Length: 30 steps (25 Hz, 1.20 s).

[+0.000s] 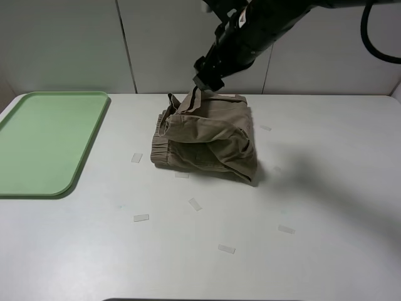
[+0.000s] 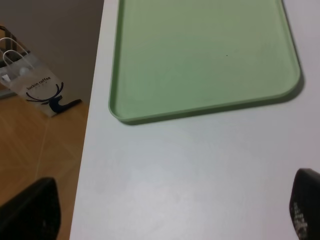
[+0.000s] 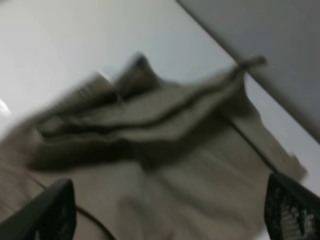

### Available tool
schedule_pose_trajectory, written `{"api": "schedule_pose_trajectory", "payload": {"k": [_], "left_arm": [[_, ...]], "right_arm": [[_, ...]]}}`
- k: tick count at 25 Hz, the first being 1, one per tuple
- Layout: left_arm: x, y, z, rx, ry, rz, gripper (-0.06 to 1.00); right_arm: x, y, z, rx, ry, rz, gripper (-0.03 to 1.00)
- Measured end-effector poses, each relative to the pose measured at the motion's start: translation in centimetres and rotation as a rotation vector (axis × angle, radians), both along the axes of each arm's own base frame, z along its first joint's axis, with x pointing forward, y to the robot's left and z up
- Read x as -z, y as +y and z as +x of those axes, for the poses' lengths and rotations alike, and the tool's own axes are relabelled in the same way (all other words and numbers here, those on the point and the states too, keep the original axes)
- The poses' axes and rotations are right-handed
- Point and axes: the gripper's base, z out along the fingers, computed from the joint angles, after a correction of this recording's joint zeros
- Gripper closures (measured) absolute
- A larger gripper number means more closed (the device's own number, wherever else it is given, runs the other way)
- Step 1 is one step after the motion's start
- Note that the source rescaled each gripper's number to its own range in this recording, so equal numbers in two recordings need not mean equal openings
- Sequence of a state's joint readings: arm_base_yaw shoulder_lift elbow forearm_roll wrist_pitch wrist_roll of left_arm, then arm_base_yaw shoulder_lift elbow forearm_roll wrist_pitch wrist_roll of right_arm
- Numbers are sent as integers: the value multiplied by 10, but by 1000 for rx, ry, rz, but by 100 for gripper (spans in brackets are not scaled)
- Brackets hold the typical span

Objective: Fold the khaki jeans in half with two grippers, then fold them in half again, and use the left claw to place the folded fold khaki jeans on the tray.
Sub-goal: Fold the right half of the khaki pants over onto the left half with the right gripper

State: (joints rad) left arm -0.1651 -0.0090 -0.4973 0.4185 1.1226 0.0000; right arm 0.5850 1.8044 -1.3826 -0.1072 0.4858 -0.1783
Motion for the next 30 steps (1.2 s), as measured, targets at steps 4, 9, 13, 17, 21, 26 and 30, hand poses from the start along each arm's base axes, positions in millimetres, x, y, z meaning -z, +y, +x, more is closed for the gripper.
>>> {"api": "schedule_pose_trajectory", "payload": {"k": [4,9,13,17,21,26,30], "left_arm": [[0,0,0,0,0,0,3],[0,0,0,0,0,0,3],[0,0,0,0,0,0,3],[0,0,0,0,0,0,3],[0,0,0,0,0,0,3],[0,0,0,0,0,0,3],[0,0,0,0,0,0,3]], "right_arm": [[24,-25,2,54,67,-45,13],[55,-53,-3,127,164,-86,13],[67,-57,-10,152,202,-85,13],[65,-39,-15,125,176,-20,13],[64,-12,-22,93,147,77,13],[90,7,-26,98,205,113,13],[105,11,-26,101,236,96,13]]}}
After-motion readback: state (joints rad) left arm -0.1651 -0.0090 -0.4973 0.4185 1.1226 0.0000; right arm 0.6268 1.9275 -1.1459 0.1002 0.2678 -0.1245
